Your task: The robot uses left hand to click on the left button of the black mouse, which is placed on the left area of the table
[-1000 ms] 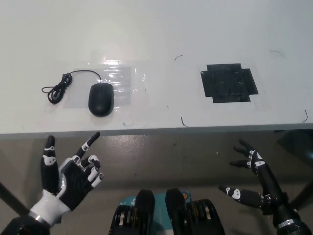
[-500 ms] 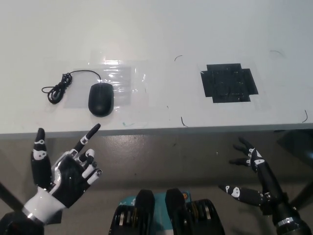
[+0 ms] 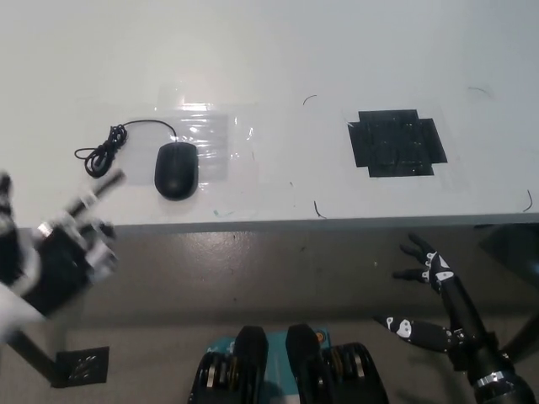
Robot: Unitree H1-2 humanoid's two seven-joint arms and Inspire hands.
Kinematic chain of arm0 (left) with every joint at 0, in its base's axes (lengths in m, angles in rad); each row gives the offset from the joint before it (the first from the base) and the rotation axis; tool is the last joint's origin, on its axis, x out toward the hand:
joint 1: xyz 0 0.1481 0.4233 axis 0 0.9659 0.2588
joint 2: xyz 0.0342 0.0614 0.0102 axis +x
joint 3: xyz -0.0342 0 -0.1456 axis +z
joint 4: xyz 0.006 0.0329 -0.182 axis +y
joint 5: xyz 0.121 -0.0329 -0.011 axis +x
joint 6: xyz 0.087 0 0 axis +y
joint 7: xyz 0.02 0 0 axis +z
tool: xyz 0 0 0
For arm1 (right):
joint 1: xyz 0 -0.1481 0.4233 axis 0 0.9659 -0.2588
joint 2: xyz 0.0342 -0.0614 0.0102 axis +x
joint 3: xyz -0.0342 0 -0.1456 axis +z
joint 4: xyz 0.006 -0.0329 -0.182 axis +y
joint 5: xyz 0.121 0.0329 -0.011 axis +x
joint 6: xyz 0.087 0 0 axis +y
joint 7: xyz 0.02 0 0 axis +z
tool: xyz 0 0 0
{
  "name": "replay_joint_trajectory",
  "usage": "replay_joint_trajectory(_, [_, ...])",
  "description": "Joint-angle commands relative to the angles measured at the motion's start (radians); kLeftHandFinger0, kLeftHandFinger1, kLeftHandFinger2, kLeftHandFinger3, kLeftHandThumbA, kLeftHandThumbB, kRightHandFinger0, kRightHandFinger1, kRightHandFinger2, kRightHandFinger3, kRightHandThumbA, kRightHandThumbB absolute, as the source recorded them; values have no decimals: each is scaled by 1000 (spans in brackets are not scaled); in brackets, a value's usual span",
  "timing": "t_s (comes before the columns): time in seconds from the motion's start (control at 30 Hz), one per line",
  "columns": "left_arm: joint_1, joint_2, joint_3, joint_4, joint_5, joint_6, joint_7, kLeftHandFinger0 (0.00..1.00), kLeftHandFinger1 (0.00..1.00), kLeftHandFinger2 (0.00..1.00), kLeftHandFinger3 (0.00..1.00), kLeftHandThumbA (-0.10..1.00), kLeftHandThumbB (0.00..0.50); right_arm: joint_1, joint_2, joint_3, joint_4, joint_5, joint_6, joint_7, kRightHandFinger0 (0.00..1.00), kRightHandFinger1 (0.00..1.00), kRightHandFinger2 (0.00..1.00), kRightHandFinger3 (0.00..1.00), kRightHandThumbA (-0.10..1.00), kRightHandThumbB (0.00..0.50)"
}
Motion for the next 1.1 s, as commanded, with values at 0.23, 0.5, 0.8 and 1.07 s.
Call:
replay_joint_trajectory(0.23, [-741, 482, -579, 279, 195, 9, -146, 0, 161, 461, 1000, 1000, 380, 5, -20, -1, -26, -12, -50, 10, 701, 645, 899, 1000, 1000, 52])
replay_joint_trajectory(0.5, [-1099, 362, -843, 648, 522, 9, -368, 21, 255, 559, 1000, 1000, 435, 13, -21, 0, -42, -9, -23, 19, 798, 660, 908, 1000, 1000, 70])
replay_joint_trajectory(0.8, [-1258, 253, -1086, 814, 681, 9, -404, 0, 183, 594, 1000, 1000, 310, 34, -33, 1, -59, -17, -23, 23, 772, 645, 899, 1000, 1000, 78])
replay_joint_trajectory(1.07, [-1319, 184, -1198, 1036, 939, -303, -429, 178, 206, 554, 1000, 1000, 287, 33, -38, 5, -70, -19, -14, 34, 752, 642, 890, 1000, 970, 61])
